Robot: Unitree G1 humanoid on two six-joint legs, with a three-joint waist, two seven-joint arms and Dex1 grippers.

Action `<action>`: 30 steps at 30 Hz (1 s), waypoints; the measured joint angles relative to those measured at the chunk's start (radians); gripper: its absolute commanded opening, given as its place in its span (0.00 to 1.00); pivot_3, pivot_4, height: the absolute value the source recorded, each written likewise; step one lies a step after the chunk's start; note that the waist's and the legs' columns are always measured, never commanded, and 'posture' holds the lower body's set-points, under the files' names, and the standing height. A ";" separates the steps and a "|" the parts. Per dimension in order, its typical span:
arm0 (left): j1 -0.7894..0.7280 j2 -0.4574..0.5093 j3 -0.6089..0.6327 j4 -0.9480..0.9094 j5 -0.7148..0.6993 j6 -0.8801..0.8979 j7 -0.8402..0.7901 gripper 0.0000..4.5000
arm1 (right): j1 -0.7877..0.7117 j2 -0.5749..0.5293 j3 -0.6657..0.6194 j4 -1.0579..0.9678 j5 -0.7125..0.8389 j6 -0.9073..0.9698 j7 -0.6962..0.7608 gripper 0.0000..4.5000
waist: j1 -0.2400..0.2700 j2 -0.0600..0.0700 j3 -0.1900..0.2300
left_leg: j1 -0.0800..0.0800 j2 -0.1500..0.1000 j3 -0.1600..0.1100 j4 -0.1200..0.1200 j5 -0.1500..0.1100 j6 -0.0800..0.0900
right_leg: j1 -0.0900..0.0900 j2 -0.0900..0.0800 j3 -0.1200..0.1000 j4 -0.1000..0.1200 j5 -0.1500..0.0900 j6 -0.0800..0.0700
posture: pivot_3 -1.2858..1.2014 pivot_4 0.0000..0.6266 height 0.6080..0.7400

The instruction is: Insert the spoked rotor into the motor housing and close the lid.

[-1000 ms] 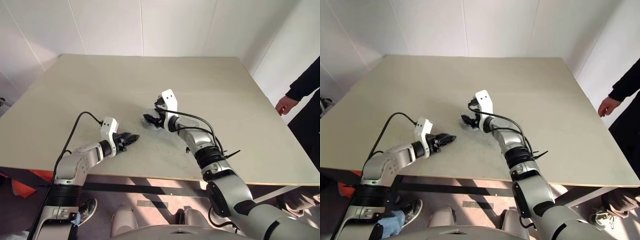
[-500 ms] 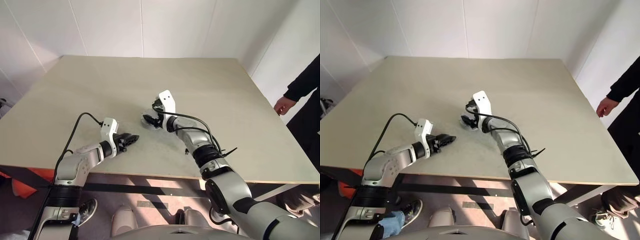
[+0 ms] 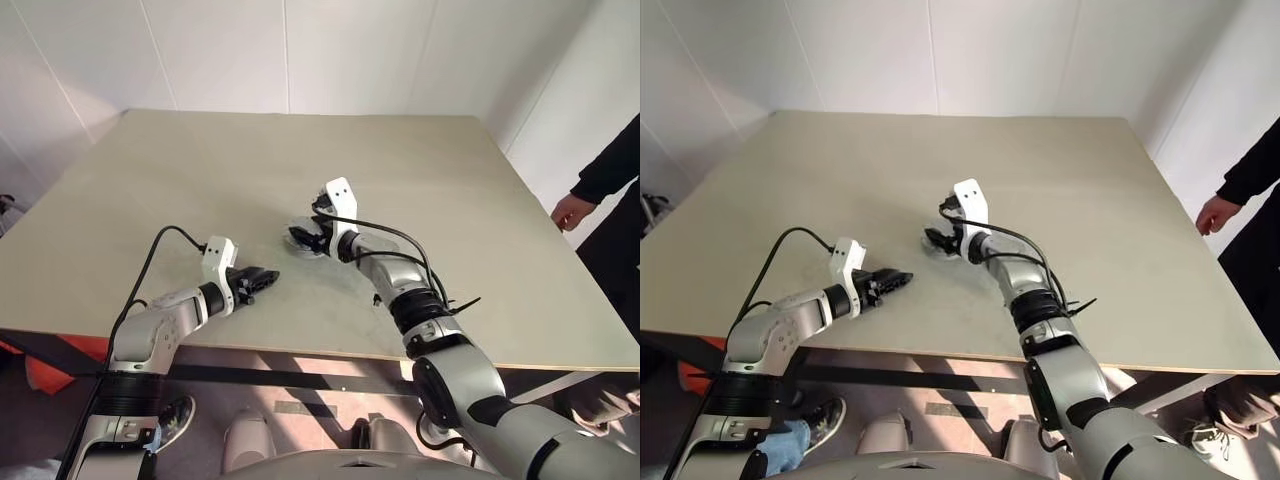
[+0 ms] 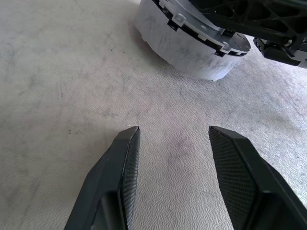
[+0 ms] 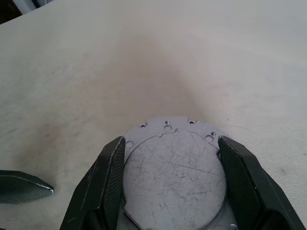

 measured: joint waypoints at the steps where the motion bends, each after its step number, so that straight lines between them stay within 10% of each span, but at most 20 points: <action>1: -0.001 0.000 0.000 0.000 0.000 0.000 -0.002 0.54 | 0.007 -0.002 0.002 -0.020 0.000 0.009 0.013 0.66 | 0.000 0.000 0.000 | 0.000 0.000 0.000 0.000 0.000 0.000 | 0.000 0.000 0.000 0.000 0.000 -0.001 | 0.52 0.00 1.00; 30: -0.009 0.001 -0.002 0.005 0.004 0.000 -0.010 0.54 | 0.004 0.012 0.007 -0.004 -0.010 -0.013 -0.045 0.66 | -0.001 0.000 0.000 | -0.001 0.000 0.000 -0.001 0.000 0.000 | -0.002 0.000 0.000 -0.001 0.000 -0.001 | 0.52 0.00 1.00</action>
